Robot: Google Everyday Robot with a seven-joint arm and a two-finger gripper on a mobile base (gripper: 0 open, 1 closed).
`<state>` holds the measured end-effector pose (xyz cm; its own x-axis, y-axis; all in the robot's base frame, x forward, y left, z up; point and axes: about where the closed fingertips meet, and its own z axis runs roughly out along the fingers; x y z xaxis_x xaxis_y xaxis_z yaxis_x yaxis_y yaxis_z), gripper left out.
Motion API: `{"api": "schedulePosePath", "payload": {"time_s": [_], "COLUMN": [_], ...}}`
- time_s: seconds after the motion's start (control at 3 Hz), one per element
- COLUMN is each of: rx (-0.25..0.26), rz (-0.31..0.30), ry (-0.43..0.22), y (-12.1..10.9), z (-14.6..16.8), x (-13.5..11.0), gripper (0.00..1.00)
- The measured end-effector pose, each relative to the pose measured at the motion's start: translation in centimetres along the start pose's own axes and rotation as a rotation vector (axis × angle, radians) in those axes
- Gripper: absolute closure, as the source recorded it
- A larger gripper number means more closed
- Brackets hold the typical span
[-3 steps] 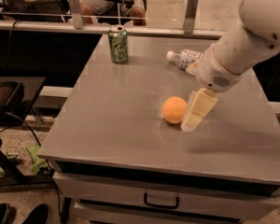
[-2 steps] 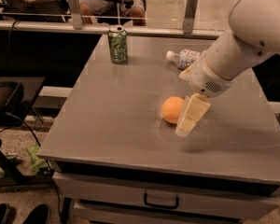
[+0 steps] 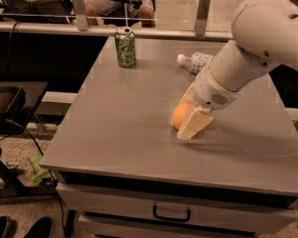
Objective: Move orange near green can
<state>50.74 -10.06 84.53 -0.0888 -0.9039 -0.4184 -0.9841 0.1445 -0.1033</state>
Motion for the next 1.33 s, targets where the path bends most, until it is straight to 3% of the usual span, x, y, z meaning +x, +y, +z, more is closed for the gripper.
{"api": "schedulePosePath", "payload": {"time_s": [0.33,0.67,1.0,1.33], "rx": [-0.001,0.022,0.017,0.019], "rz": [-0.014,-0.036,0.015,0.066], "ry": [-0.001,-0.003,-0.033,-0.06], "y": [-0.1,-1.9,-6.2,-9.4], "z": [-0.2,-1.3,-1.3,-0.9], "x": [-0.6,-2.9,-6.2,-8.0], "gripper": [0.62,0.93,1.0,1.0]}}
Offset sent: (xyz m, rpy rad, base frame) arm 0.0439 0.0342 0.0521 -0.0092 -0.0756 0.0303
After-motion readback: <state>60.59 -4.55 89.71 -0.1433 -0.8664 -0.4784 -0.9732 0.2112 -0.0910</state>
